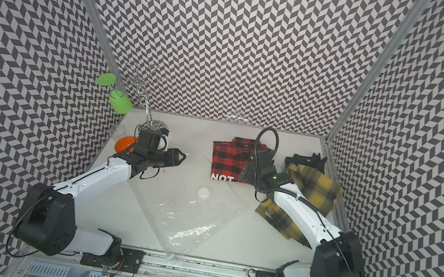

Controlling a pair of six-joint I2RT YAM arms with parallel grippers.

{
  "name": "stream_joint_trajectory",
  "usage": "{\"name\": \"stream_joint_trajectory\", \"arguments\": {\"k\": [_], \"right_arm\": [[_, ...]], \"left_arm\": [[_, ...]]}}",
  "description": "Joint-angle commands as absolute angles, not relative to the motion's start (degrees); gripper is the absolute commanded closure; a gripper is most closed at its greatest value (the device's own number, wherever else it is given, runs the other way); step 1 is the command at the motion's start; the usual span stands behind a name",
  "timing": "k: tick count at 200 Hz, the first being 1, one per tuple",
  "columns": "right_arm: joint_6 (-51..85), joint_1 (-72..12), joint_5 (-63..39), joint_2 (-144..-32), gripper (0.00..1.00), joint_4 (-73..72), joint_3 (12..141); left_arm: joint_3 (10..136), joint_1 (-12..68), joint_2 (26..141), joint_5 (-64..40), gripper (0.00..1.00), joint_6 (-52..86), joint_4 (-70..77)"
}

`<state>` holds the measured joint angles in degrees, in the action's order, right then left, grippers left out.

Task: Place the folded shirt into the vacuum bag
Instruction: Place the shirt at the center of the board, then adjust the shirt in the vacuum bag, then adjust the vacuum bag at the center of the board.

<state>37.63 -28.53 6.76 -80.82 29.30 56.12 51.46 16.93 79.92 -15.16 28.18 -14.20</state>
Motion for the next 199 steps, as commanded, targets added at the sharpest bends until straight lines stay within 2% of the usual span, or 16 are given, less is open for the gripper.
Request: {"name": "stream_joint_trajectory", "arguments": {"k": [1,40,85,102,133,168,199], "right_arm": [[45.4,-28.63,-2.6,-82.1,0.09,17.45,51.14],[52.8,-28.82,-9.15,-82.86,0.14,9.07,41.5],[53.64,-28.44,-7.45,-87.1,0.16,5.95,38.98],[53.1,-27.29,-4.11,-89.53,0.17,6.54,40.56],[50.54,-20.83,-4.93,-95.71,0.22,4.24,44.68],[44.8,-17.62,-6.69,-105.57,0.28,6.11,56.9],[42.24,-15.65,-7.16,-110.96,0.3,7.31,64.84]], "left_arm": [[48.44,19.35,80.97,-15.83,0.44,29.97,-10.9],[45.52,25.03,83.31,-15.72,0.44,32.11,-8.85],[42.0,28.54,84.76,-15.51,0.45,34.53,-6.64],[40.92,29.08,84.73,-15.62,0.45,34.85,-6.33],[38.92,30.51,85.36,-16.49,0.45,35.63,-5.29],[37.35,34.33,87.9,-18.95,0.45,39.04,-0.86],[40.79,39.43,94.33,-21.66,0.46,42.7,4.86]]}}
